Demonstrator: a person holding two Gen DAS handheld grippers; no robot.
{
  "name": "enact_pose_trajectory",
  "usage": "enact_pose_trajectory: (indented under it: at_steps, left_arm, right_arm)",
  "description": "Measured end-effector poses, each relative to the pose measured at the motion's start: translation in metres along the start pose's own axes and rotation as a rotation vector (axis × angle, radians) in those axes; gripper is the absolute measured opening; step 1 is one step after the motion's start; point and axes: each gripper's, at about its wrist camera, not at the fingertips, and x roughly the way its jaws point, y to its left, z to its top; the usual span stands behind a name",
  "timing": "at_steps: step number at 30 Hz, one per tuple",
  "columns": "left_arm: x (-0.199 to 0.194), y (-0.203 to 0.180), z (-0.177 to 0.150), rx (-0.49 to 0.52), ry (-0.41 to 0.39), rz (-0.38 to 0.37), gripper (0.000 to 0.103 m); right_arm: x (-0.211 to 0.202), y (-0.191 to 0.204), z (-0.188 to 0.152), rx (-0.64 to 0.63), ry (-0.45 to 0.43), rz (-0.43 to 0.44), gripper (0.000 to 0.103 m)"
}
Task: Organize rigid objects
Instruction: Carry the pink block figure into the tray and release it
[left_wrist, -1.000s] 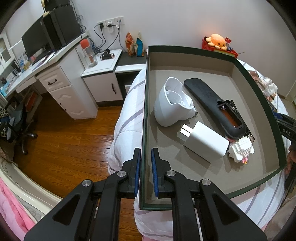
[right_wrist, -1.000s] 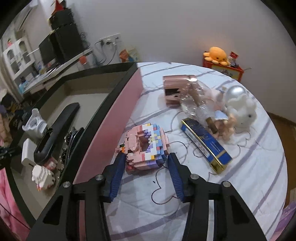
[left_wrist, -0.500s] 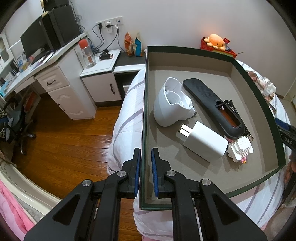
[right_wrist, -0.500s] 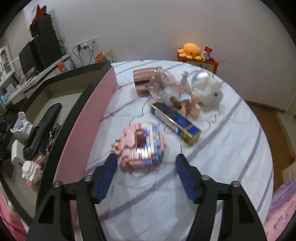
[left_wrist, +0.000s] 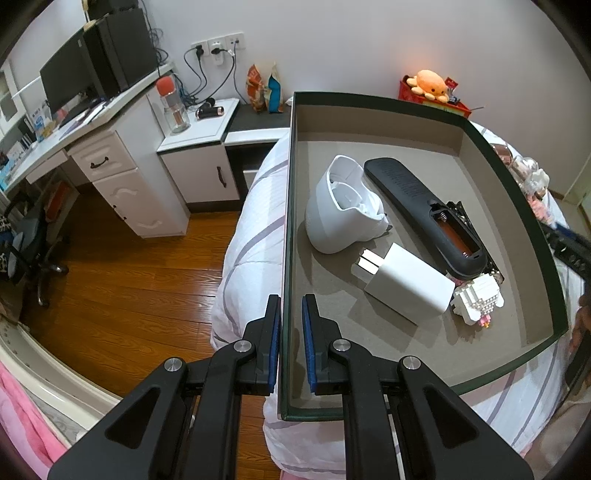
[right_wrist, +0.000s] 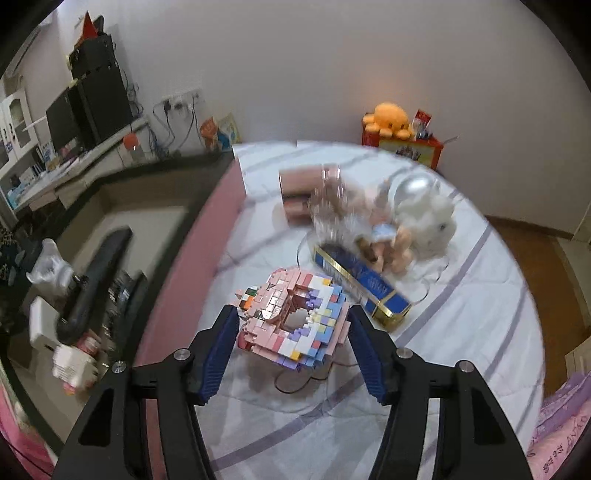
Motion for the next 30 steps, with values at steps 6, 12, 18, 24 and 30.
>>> enact_pose_trajectory:
  at_steps: [6, 12, 18, 24, 30]
  left_arm:
    - [0.0, 0.001, 0.0, -0.005, 0.0, -0.003, 0.01]
    - [0.0, 0.002, 0.001, -0.004, 0.001, -0.008, 0.01]
    - [0.002, 0.003, 0.003, -0.007, 0.003, -0.015, 0.01]
    - [0.004, 0.002, 0.006, -0.008, 0.002, -0.015, 0.01]
    - [0.005, 0.002, 0.007, -0.004, 0.002, -0.011, 0.01]
  right_arm:
    - [-0.031, 0.034, 0.026, -0.051, -0.085, 0.041, 0.062]
    - [-0.019, 0.076, 0.04, -0.116, -0.057, 0.095, 0.062]
    - [0.005, 0.095, 0.047, -0.154, 0.019, 0.102, 0.062]
    - [0.015, 0.1, 0.04, -0.17, 0.059, 0.113, 0.062]
    - [0.016, 0.106, 0.039, -0.192, 0.063, 0.082, 0.062]
